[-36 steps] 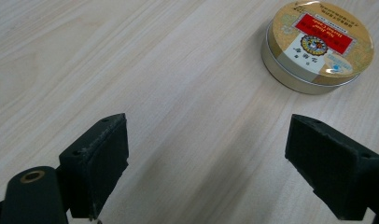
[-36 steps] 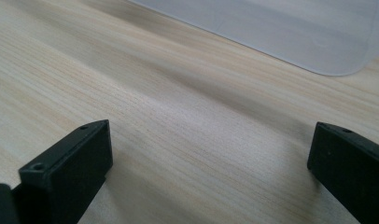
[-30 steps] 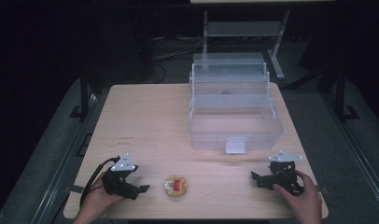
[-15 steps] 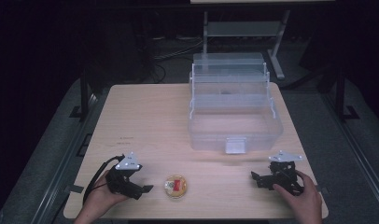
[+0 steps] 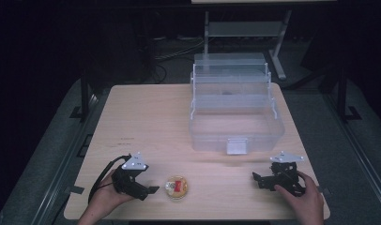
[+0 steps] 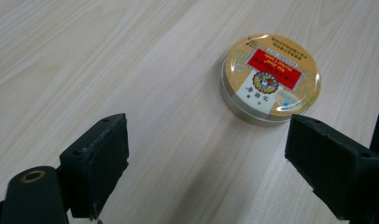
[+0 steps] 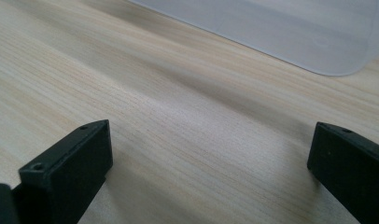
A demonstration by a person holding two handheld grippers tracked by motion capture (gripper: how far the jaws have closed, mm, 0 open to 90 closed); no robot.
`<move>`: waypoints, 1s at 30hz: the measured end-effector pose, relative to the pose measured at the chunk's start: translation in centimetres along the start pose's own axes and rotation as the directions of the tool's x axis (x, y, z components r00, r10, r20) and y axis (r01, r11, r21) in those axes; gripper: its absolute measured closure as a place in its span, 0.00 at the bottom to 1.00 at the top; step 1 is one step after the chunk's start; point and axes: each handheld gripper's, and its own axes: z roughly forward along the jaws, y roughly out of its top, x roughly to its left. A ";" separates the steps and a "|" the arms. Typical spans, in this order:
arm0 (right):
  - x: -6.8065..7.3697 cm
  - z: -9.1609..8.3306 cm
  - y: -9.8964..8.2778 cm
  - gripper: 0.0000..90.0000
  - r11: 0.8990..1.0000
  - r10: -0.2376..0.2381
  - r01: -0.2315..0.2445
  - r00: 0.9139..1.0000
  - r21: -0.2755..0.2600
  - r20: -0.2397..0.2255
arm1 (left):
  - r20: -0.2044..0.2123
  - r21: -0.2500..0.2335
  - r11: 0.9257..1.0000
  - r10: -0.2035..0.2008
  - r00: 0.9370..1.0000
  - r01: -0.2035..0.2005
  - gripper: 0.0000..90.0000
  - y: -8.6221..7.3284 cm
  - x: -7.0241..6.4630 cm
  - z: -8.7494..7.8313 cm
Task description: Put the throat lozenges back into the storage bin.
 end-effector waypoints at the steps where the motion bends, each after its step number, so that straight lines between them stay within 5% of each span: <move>1: 0.0 0.0 0.0 0.00 1.000 0.000 0.000 1.000 0.000 0.000 | 0.004 0.003 1.000 0.004 1.000 -0.004 0.14 0.1 -0.1 0.0; 30: 0.0 0.0 0.0 0.00 1.000 0.000 0.000 1.000 0.000 0.000 | 0.058 0.019 0.998 0.066 0.996 -0.067 0.14 2.7 -1.3 1.9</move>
